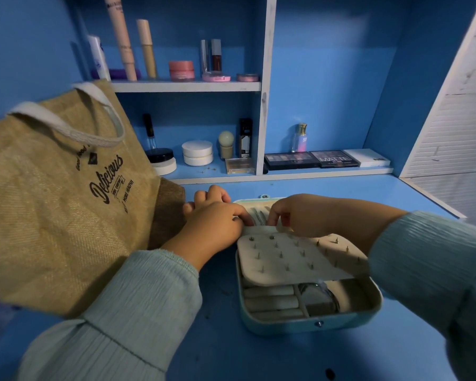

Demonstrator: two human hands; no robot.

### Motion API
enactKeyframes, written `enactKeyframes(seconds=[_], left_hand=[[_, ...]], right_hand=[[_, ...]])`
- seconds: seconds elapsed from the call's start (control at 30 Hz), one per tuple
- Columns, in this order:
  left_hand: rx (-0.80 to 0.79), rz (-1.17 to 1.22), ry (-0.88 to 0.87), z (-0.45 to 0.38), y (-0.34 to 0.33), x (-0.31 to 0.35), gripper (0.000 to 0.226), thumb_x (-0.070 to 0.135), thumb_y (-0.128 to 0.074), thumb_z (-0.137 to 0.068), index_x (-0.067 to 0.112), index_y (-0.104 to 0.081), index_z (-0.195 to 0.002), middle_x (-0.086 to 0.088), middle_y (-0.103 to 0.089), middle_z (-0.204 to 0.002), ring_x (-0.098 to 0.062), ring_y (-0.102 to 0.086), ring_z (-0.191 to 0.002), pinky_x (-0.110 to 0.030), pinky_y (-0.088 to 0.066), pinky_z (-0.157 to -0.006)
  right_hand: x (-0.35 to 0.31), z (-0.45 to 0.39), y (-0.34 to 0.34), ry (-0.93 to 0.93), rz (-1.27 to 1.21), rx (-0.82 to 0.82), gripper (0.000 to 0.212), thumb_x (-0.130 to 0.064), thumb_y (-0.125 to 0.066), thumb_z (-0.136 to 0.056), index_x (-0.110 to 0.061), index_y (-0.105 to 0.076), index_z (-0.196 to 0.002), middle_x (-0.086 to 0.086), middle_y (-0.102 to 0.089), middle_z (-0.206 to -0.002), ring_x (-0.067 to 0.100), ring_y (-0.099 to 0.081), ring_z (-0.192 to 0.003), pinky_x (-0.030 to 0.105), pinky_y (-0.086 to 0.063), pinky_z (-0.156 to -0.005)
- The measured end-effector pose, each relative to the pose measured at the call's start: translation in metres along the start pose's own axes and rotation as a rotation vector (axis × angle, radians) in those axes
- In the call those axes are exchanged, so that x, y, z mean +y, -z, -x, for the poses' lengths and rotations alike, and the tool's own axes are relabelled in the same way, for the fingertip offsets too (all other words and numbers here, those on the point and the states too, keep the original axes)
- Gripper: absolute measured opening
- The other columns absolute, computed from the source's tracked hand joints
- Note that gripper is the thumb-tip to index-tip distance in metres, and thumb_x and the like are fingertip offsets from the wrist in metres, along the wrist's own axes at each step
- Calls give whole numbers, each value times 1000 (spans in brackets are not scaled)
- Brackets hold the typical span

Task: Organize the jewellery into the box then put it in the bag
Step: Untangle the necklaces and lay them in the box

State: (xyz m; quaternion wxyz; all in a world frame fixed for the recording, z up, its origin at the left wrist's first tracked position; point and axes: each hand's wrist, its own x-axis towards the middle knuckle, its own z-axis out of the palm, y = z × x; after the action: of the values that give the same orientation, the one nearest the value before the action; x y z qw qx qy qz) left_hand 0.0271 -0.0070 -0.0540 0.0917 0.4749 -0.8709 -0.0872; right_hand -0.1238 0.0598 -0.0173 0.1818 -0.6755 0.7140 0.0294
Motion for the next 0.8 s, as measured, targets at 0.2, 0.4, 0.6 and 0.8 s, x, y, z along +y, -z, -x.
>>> enactKeyframes(seconds=[0.2,0.4,0.6,0.8], left_hand=[[-112,-51,11,-1,10,6,28,30,-41,-96,52,-57,-90,7,-38,-120,-20,-27,-115,-37,-21,-93],[-210,-57,-107,4,24,23,34,27,-35,-96,50,-58,-107,14,-50,-129,-17,-38,-123,-36,-22,-98],[-330,70,-283,7,38,67,28,24,-43,-96,37,-62,-111,17,-57,-118,-5,-49,-97,-20,-38,-82],[-390,-45,-428,-3,36,114,26,24,-45,-96,30,-62,-114,15,-58,-115,-3,-48,-94,-19,-35,-83]], right_hand=[[7,9,2,23,-30,41,37,-7,-41,-93,-26,-59,-119,-4,-50,-116,16,-48,-109,29,-39,-97],[27,33,15,27,-83,151,16,-16,-57,-89,-26,-67,-96,-18,-55,-85,2,-51,-79,12,-38,-68],[60,68,20,-84,-51,189,7,-24,-62,-86,-27,-68,-84,-17,-59,-78,6,-53,-76,21,-43,-71],[101,102,15,-218,-31,217,17,-25,-58,-89,-21,-71,-99,-10,-63,-94,4,-52,-77,20,-43,-74]])
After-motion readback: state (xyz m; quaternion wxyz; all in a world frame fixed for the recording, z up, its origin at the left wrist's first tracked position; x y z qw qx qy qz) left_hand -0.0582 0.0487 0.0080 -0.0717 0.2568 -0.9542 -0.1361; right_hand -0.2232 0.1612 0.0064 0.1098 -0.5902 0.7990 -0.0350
